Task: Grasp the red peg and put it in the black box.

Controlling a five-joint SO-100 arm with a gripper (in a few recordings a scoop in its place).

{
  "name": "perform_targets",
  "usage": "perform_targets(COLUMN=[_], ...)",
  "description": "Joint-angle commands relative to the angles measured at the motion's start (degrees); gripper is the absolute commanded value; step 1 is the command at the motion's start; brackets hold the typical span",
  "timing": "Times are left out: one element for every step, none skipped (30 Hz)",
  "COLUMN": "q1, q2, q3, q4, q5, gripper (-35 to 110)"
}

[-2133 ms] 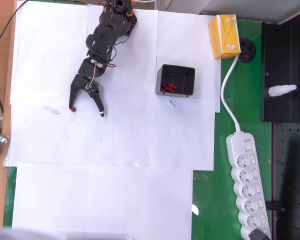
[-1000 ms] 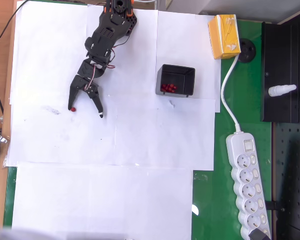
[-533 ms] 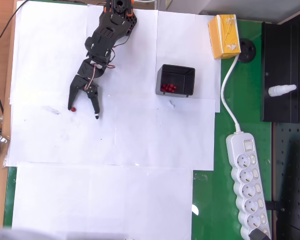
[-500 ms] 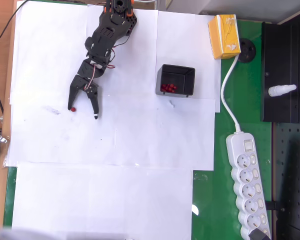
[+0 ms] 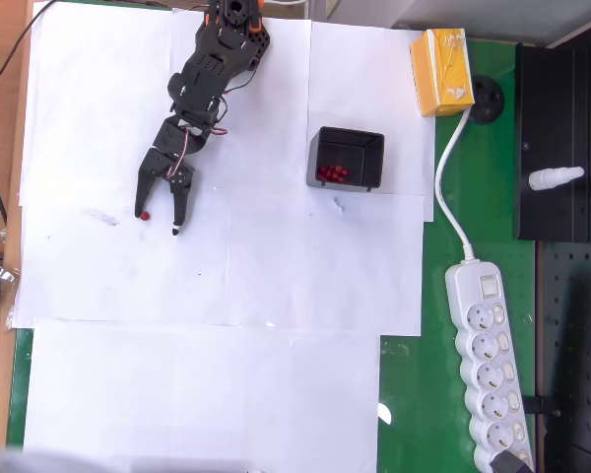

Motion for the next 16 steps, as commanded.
perform_targets(q1=[-0.7,-0.7,-0.8,-0.8,-0.7,-0.6,-0.6,-0.4,-0.4,-0.4,-0.5,-0.5,-0.5,-0.6,-0.6,-0.6], q2=[-4.0,-4.2,-4.4,-4.6,-4.7,-4.9,-4.9,-5.0,-5.0,-5.1,-5.1,-5.2,-5.3,-5.3,-5.4,-5.4], q3=[0.2,0.2,0.1,0.0,-0.2,-0.4,-0.5,-0.6,-0.7,-0.7,-0.8,-0.8,-0.8,-0.8,-0.9,-0.9], q4=[1.3,1.5,1.5,1.8,1.8,1.9,1.9,1.9,1.9,1.8,1.8,1.8,1.8,1.8,1.8,1.8], q5=[-2.4,-3.1,-3.5,-4.0,-4.4,-4.7,-4.7,-4.7,-4.8,-5.2,-5.6,-6.0,-6.4,-7.1,-7.4,-7.6], gripper=[32,32,32,32,32,32,32,31,31,30,29,28,27,26,26,26])
